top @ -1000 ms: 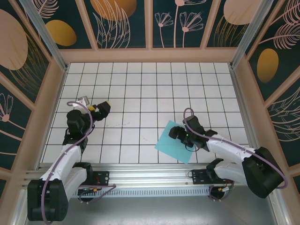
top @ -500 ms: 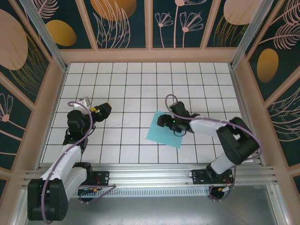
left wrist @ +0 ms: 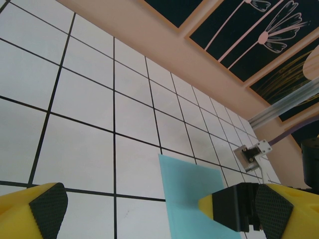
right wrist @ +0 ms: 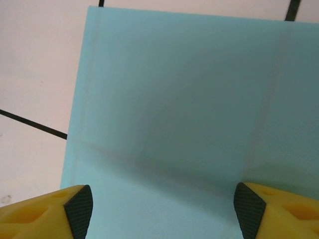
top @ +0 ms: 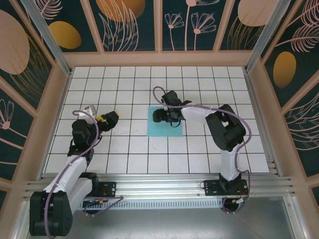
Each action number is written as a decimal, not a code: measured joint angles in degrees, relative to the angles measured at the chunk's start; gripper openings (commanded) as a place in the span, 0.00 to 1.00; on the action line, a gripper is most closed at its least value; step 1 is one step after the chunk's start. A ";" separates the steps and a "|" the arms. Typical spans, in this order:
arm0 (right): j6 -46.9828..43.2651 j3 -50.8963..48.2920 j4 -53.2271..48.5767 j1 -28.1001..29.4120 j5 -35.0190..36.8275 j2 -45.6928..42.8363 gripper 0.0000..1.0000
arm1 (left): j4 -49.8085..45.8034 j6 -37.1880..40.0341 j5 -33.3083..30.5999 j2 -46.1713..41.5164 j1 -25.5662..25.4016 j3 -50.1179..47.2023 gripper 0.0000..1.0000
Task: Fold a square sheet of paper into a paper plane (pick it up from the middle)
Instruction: Move the square sheet of paper to the center of the table, then fold the square sheet of paper in half at the center of the table.
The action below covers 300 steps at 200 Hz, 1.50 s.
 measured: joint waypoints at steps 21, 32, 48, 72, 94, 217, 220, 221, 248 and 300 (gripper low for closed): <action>1.01 -1.86 -1.29 0.76 4.96 -2.16 0.80 | 0.76 -1.20 -1.55 -0.92 0.00 -0.39 0.99; 2.58 -3.58 -1.90 0.74 7.08 -4.02 0.80 | 1.29 -1.79 -2.14 -1.18 0.00 -0.50 0.99; 5.51 -6.19 -2.16 0.66 8.07 -6.27 0.80 | 1.62 -2.47 -2.38 -1.11 0.00 -0.52 0.99; 9.92 -10.40 -1.60 1.86 7.67 -8.33 0.79 | 0.81 -2.49 -1.68 -0.04 0.00 -0.02 0.99; 12.79 -11.10 -0.02 4.07 6.34 -9.11 0.78 | 0.24 -2.49 -1.03 0.46 0.00 0.42 0.99; 12.55 -17.11 9.46 6.21 0.66 -10.80 0.75 | -3.17 -3.17 2.69 -1.03 0.00 1.16 0.98; 12.17 -17.75 9.77 6.03 0.24 -11.21 0.75 | -3.17 -3.30 3.04 -0.98 0.00 1.25 0.98; 12.00 -18.05 9.79 5.88 0.15 -11.47 0.75 | -3.17 -3.34 3.13 -0.94 0.00 1.29 0.99; 7.63 -22.05 8.55 1.99 -3.48 -15.54 0.77 | -3.67 -4.39 6.32 0.35 0.00 2.29 0.99; 7.23 -15.78 -3.06 -1.29 -0.76 -17.16 0.84 | -7.87 -4.17 9.53 6.64 -0.74 5.70 0.99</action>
